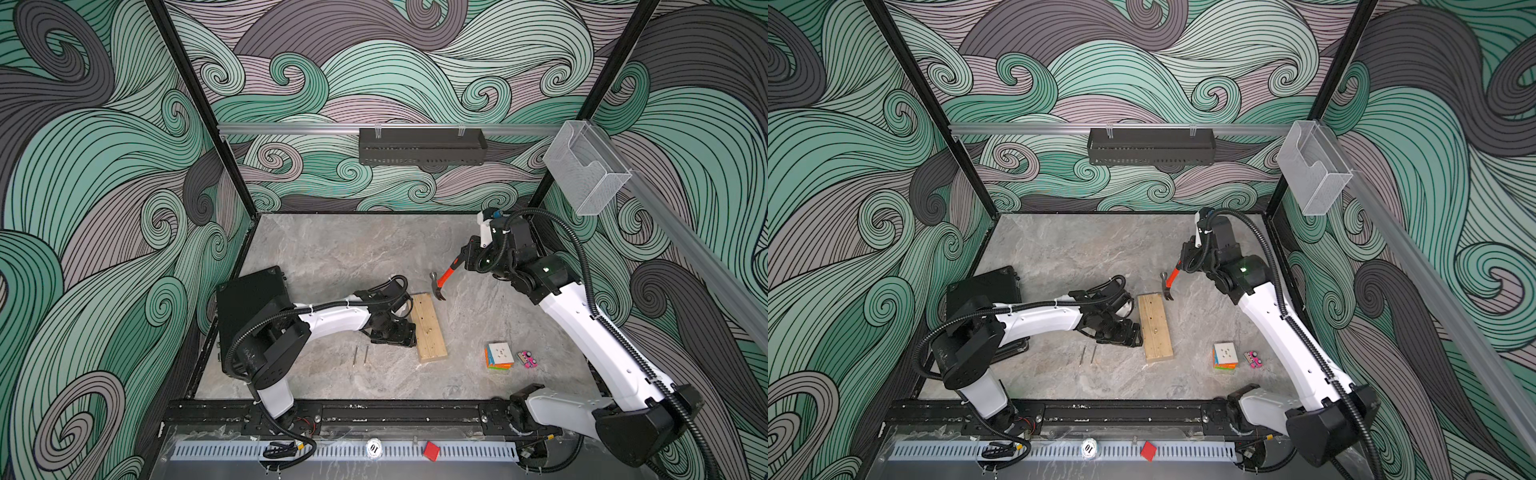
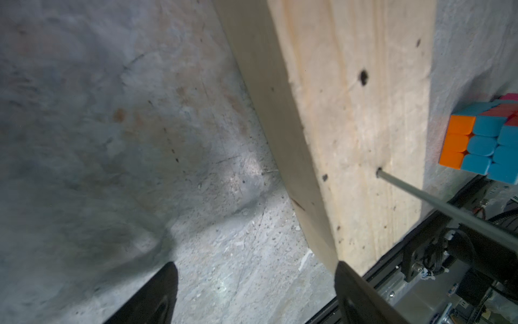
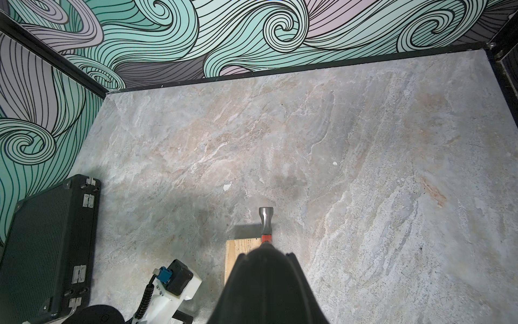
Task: Use a claw hammer to pull out a nail
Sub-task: Adjust the mounting plate at the center of the board.
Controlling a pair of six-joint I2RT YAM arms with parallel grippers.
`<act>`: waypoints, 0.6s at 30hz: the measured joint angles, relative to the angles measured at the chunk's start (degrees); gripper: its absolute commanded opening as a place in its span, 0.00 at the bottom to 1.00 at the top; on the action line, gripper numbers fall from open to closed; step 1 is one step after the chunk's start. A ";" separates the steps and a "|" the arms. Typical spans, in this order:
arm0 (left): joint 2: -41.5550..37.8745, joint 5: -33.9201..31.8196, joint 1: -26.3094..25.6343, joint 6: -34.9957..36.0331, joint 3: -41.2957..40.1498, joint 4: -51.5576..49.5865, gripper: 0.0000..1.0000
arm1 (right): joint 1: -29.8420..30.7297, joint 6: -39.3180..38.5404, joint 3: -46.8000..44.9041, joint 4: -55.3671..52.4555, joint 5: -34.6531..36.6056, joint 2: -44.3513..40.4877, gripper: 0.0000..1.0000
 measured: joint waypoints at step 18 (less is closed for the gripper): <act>-0.13 -1.29 -2.38 -0.83 -1.27 1.42 0.85 | 1.60 0.48 -1.66 0.09 0.04 -3.02 0.03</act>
